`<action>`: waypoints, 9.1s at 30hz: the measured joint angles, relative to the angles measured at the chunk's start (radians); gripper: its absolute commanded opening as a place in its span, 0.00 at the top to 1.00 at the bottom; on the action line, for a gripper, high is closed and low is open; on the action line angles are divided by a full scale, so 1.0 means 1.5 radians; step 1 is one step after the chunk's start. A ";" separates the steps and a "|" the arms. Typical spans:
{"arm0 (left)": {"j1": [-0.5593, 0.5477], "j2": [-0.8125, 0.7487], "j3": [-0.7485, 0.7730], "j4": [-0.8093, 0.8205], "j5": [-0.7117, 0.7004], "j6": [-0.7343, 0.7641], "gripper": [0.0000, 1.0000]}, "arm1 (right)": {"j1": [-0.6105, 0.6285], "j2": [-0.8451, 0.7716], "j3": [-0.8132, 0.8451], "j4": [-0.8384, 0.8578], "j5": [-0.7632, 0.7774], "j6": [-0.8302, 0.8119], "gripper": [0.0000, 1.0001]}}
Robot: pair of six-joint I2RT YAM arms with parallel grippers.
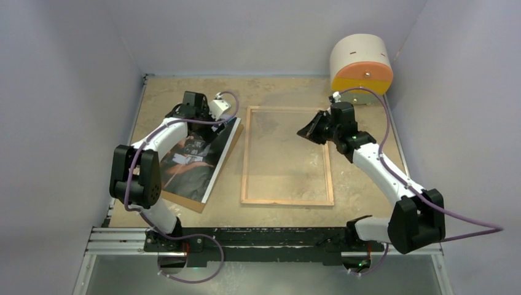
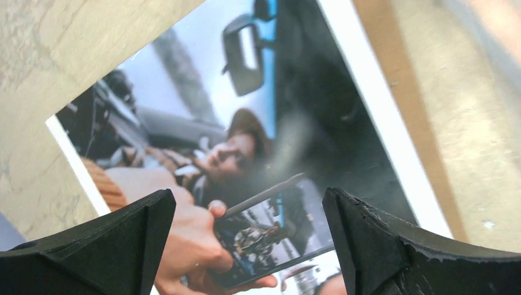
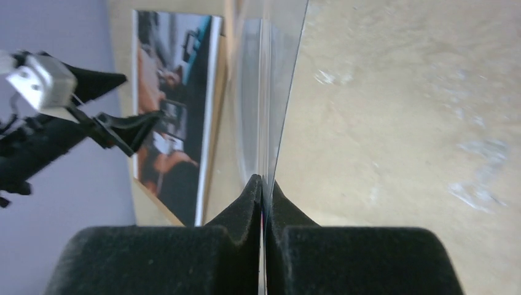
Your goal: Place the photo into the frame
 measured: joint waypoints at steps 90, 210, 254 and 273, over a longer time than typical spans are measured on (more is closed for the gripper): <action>-0.207 0.143 0.027 0.079 0.000 -0.069 0.62 | -0.074 -0.167 -0.131 -0.127 -0.154 -0.030 1.00; -0.021 -0.005 -0.165 0.065 0.202 0.018 0.35 | 0.003 -0.039 -0.348 0.344 -0.008 0.269 1.00; 0.037 -0.003 -0.104 0.012 0.270 -0.043 0.38 | -0.023 -0.031 -0.149 0.274 -0.226 0.184 1.00; 0.175 -0.016 -0.016 0.021 0.258 -0.179 0.05 | 0.046 -0.031 -0.007 0.258 -0.232 0.202 1.00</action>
